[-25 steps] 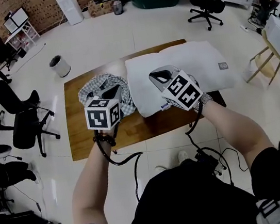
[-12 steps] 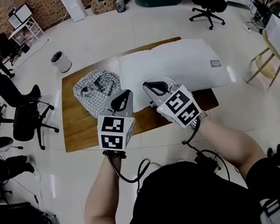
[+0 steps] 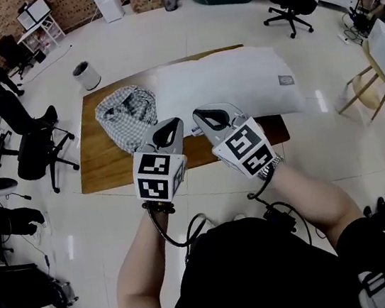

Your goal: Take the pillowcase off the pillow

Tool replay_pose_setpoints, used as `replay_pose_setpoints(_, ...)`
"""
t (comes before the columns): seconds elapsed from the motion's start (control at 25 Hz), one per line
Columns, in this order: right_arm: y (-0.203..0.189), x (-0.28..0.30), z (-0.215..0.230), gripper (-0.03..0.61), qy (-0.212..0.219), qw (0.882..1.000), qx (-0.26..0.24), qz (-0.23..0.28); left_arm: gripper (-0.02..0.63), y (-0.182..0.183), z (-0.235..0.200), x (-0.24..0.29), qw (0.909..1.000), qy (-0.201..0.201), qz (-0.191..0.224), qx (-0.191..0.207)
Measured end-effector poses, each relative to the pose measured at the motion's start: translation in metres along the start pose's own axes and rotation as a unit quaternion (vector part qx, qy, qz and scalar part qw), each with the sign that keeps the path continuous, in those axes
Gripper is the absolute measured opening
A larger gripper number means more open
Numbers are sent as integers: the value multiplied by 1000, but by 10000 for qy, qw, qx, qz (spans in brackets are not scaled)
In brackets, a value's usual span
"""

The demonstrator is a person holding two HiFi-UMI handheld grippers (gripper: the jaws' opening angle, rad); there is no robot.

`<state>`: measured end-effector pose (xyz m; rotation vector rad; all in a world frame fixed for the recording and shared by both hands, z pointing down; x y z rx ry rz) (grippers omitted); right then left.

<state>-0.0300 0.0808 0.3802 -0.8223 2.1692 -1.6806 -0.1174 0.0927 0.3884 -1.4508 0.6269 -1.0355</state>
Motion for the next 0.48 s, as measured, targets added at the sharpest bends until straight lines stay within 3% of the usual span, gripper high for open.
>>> replay_pose_setpoints(0.48,-4,-38,5,0,-11,9997,-133,204,3,-9,39,5,9999,98,-129,-18)
Point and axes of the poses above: the fingertips, and each gripper's own axes: x forward along the fingers, z to its right, y out of its top, the point moved 5 cm from there along -x, backward along the fingers, and after that the axes turned 5 degrees about -x, right-handed, at the moved point
